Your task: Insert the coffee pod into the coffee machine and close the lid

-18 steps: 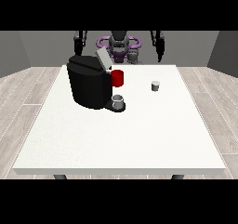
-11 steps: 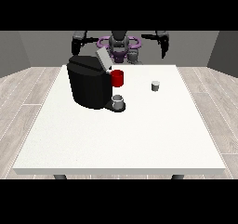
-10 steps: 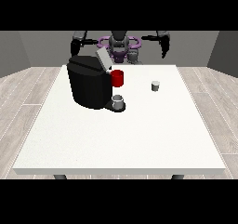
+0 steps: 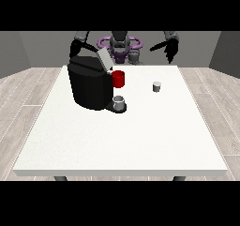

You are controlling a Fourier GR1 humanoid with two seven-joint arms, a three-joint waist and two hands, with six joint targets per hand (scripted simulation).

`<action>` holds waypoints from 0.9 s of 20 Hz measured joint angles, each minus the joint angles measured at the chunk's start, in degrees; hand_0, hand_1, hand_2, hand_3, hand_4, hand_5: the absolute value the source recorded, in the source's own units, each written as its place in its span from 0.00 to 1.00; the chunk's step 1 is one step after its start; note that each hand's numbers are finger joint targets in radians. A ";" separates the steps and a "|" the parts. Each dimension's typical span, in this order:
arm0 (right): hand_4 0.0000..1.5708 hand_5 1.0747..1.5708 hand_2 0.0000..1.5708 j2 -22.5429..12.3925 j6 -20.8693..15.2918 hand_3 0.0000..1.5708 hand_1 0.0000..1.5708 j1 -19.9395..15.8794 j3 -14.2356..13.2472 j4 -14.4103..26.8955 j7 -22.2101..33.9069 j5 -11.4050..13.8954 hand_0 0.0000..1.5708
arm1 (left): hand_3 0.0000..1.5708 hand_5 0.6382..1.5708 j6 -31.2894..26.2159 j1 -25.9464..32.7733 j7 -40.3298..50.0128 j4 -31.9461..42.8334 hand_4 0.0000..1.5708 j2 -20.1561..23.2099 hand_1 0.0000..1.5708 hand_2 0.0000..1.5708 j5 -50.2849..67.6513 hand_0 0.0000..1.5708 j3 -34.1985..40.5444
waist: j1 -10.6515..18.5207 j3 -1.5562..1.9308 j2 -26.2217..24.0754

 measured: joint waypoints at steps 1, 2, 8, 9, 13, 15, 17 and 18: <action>0.00 1.00 0.00 0.15 -0.01 0.00 0.00 -0.56 0.49 -0.20 0.61 0.37 0.00 | 0.00 1.00 -0.10 -1.25 0.31 1.27 0.00 0.54 0.00 0.00 -0.69 0.00 0.31 | -0.62 0.00 0.59; 0.00 1.00 0.00 0.16 0.17 0.00 0.00 -1.24 0.64 -0.10 0.42 0.39 0.00 | 0.00 1.00 -0.65 -2.84 0.95 2.40 0.00 1.54 0.00 0.00 -0.90 0.00 0.96 | -1.26 0.00 1.59; 0.00 1.00 0.00 1.27 0.91 0.00 0.00 -2.78 2.35 -0.55 -0.13 0.45 0.00 | 0.00 1.00 -1.44 -9.05 1.38 10.65 0.00 5.40 0.00 0.00 -5.07 0.00 2.42 | -5.00 -0.01 5.85; 0.00 1.00 0.00 1.16 0.96 0.00 0.00 -3.48 2.38 -0.27 -0.30 0.65 0.00 | 0.00 1.00 -1.36 -10.21 1.34 11.89 0.00 5.81 0.00 0.00 -5.82 0.00 2.47 | -5.42 -0.01 7.02; 0.00 1.00 0.00 1.78 -0.93 0.00 0.00 -6.06 3.05 1.20 0.91 1.28 0.00 | 0.00 1.00 -1.48 -13.87 0.52 16.99 0.00 6.36 0.00 0.00 -9.07 0.00 1.66 | -5.47 -0.01 9.41; 0.00 1.00 0.00 2.03 -0.93 0.00 0.00 -7.36 3.03 1.63 1.50 0.46 0.00 | 0.00 1.00 -1.76 -15.50 -0.12 19.81 0.00 6.62 0.00 0.00 -10.24 0.00 1.56 | -5.59 0.00 10.46; 0.00 1.00 0.00 1.93 -0.59 0.00 0.00 -8.88 2.50 2.19 2.53 -0.01 0.00 | 0.00 1.00 -1.42 -16.94 -1.38 22.74 0.00 6.84 0.00 0.00 -11.81 0.00 1.46 | -5.43 -0.01 11.10; 0.00 1.00 0.00 1.89 -0.60 0.00 0.00 -9.67 2.56 2.39 2.94 0.25 0.00 | 0.00 1.00 -0.99 -17.99 -1.70 24.10 0.00 6.93 0.00 0.00 -12.75 0.00 1.38 | -5.59 -0.01 11.59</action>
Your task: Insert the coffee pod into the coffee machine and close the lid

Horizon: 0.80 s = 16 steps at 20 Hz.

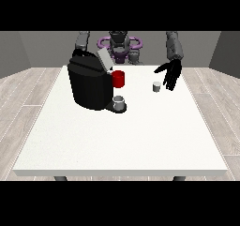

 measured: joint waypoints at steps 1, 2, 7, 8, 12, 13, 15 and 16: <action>0.00 1.00 0.00 0.24 -0.41 0.00 0.00 -0.36 -0.17 1.10 0.12 0.12 0.00 | 0.00 1.00 0.27 -0.50 0.39 0.56 0.00 -0.40 0.00 0.19 -1.06 0.00 -0.62 | 0.42 0.00 -0.21; 0.00 1.00 0.00 0.34 -0.52 0.00 0.00 -0.40 -0.32 2.13 -0.81 0.18 0.00 | 0.00 1.00 0.74 -1.19 0.86 1.41 0.00 -0.95 0.00 0.27 -1.93 0.00 -0.91 | 0.46 0.00 -0.24; 0.00 1.00 0.00 -0.13 0.49 0.00 0.00 -1.57 -0.96 5.03 -1.29 -0.14 0.00 | 0.44 1.00 5.37 -3.64 -1.29 5.69 0.05 -2.77 0.60 0.61 -6.50 0.60 -1.74 | 0.81 0.00 -0.24; 0.00 1.00 0.00 0.00 0.65 0.00 0.00 -1.38 -0.81 5.60 -1.64 -0.11 0.00 | 0.48 1.00 5.91 -4.35 -0.97 6.39 0.19 -2.89 0.53 0.58 -7.36 0.53 -1.84 | 0.67 0.00 -0.53; 0.00 1.00 0.00 0.26 0.96 0.00 0.00 -0.76 0.13 5.60 -1.67 0.37 0.00 | 0.58 1.00 10.42 -5.51 -3.16 9.14 0.29 -3.01 0.66 0.70 -11.57 0.66 -2.83 | -0.30 0.01 -0.53; 0.00 1.00 0.00 0.33 1.06 0.00 0.00 -0.81 0.17 5.91 -1.46 0.37 0.00 | 0.55 1.00 10.94 -5.69 -3.03 9.60 0.27 -3.38 0.60 0.66 -12.77 0.60 -3.54 | -0.25 0.01 -1.01; 0.00 1.00 0.00 0.47 1.17 0.00 0.00 -1.64 -0.15 6.66 -1.79 -0.23 0.00 | 0.51 1.00 12.22 -6.12 -3.09 10.35 0.23 -3.87 0.52 0.61 -15.19 0.52 -4.92 | -0.06 0.02 -0.89; 0.00 1.00 0.00 0.34 1.50 0.00 0.00 -1.52 -0.47 6.98 -2.64 -0.65 0.00 | 0.52 1.00 12.95 -6.18 -3.32 10.90 0.22 -3.88 0.48 0.61 -16.29 0.48 -5.40 | -0.27 0.01 -0.61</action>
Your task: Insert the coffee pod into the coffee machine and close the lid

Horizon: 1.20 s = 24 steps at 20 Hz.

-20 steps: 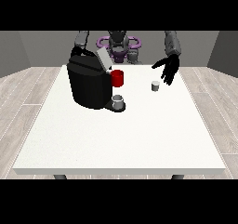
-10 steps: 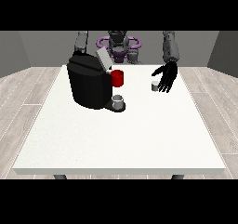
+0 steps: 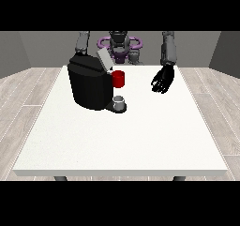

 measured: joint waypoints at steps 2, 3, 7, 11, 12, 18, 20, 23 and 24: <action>0.00 1.00 0.00 -0.06 0.27 0.00 0.00 -0.28 -0.27 0.30 0.17 -0.31 0.00 | 0.56 1.00 -0.05 -0.19 -0.55 1.36 0.22 0.54 0.56 0.65 -1.97 0.56 -1.04 | -0.06 0.00 -0.11; 0.00 1.00 0.00 -0.36 0.57 0.00 0.00 -0.16 -0.36 0.20 0.23 -0.39 0.00 | 0.57 1.00 0.25 0.21 -0.65 2.18 0.21 0.76 0.58 0.66 -3.15 0.58 -1.69 | -0.24 0.01 -0.18; 0.00 1.00 0.00 -0.28 0.66 0.00 0.00 -0.50 -1.13 2.24 -0.71 -0.81 0.00 | 0.54 1.00 -1.48 -1.62 0.68 4.34 0.25 0.93 0.50 0.61 -6.41 0.50 -3.24 | -0.19 0.07 -0.49; 0.00 1.00 0.00 -1.03 0.73 0.00 0.00 -0.34 -2.08 3.79 -1.75 -0.83 0.00 | 0.59 1.00 -2.20 -2.91 -0.43 7.16 0.26 1.06 0.55 0.65 -8.31 0.55 -3.24 | 0.04 0.07 -0.70; 0.00 1.00 0.00 -0.88 0.01 0.00 0.00 -0.07 -1.85 4.18 -1.30 -0.08 0.00 | 0.61 1.00 -2.60 -3.13 -0.35 7.65 0.26 0.67 0.58 0.67 -8.77 0.58 -3.42 | 0.23 0.06 -1.34; 0.00 1.00 0.00 -1.07 -1.73 0.00 0.00 0.82 -1.33 4.37 1.04 2.26 0.00 | 0.83 1.00 -1.61 -4.39 -3.28 10.89 0.31 -0.66 0.87 0.87 -10.13 0.87 -2.34 | 0.49 0.01 -3.04; 0.00 1.00 0.00 -1.18 -2.19 0.00 0.00 1.38 -1.56 5.45 0.32 2.65 0.00 | 0.86 1.00 -2.22 -5.04 -3.90 10.18 0.31 -2.17 0.91 0.91 -8.99 0.91 -1.69 | 1.10 0.00 -3.88; 0.00 1.00 0.00 -0.97 -2.49 0.00 0.00 2.16 -1.41 6.67 0.33 3.09 0.00 | 0.86 1.00 -5.65 -6.83 -4.63 9.67 0.34 -2.69 0.92 0.91 -6.88 0.92 -0.25 | 1.43 0.00 -5.49; 0.00 1.00 0.00 -1.10 -2.67 0.00 0.00 1.87 -1.93 7.85 -0.75 3.01 0.00 | 0.85 1.00 -7.14 -7.89 -4.62 9.19 0.33 -2.54 0.90 0.90 -6.40 0.90 0.10 | 1.96 0.01 -5.46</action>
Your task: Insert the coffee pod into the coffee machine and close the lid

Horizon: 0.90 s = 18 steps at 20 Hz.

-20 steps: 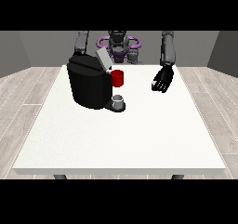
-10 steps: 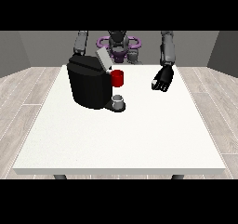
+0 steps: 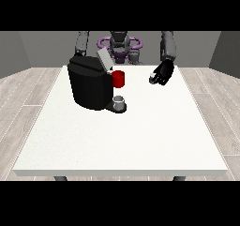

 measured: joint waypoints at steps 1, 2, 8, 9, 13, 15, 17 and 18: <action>0.00 1.00 0.00 0.29 -0.21 0.00 0.00 0.17 0.12 0.55 -0.29 0.15 0.00 | 0.84 1.00 -1.37 -0.64 0.74 -0.18 0.33 -0.39 0.90 0.89 0.26 0.90 0.14 | 0.06 0.01 -0.67; 0.00 1.00 0.00 0.21 -0.21 0.00 0.00 0.02 0.13 0.65 0.06 0.29 0.00 | 0.84 1.00 -2.19 -0.79 0.71 -0.28 0.32 -0.57 0.89 0.89 0.28 0.89 0.22 | 0.17 0.02 -1.19; 0.00 1.00 0.00 -0.13 0.35 0.00 0.00 -0.34 -1.26 3.67 -1.50 -0.70 0.00 | 0.85 1.00 -9.43 -4.77 2.85 -3.05 0.38 -1.20 0.89 0.89 1.10 0.89 0.52 | 0.87 0.01 -3.90; 0.00 1.00 0.00 -0.05 0.37 0.00 0.00 -0.09 -1.13 3.90 -1.46 -0.61 0.00 | 0.85 1.00 -10.25 -5.27 3.57 -3.51 0.38 -1.74 0.89 0.89 1.16 0.89 0.47 | 0.76 0.01 -4.57; 0.00 1.00 0.00 0.01 1.40 0.00 0.00 -0.72 -1.45 3.82 -1.73 -1.65 0.00 | 0.85 1.00 -13.21 -8.43 6.92 -4.70 0.38 -2.99 0.89 0.89 1.40 0.89 1.01 | -0.23 0.02 -5.49; 0.00 1.00 0.00 0.01 1.84 0.00 0.00 -1.17 -1.60 3.56 -2.08 -2.13 0.00 | 0.84 1.00 -13.44 -9.49 8.15 -5.27 0.38 -3.76 0.85 0.86 1.21 0.85 1.22 | -0.59 0.02 -5.35; 0.00 1.00 0.00 -0.07 1.43 0.00 0.00 -2.09 -2.02 4.08 -2.62 -2.11 0.00 | 0.88 1.00 -14.36 -11.65 9.49 -6.16 0.34 -4.65 0.90 0.90 1.21 0.90 1.25 | -0.67 0.01 -5.06; 0.00 1.00 0.00 0.05 1.41 0.00 0.00 -2.11 -1.76 3.68 -2.39 -1.98 0.00 | 0.88 1.00 -15.26 -12.73 9.97 -6.01 0.33 -4.24 0.88 0.89 1.62 0.88 1.96 | -1.30 0.01 -5.12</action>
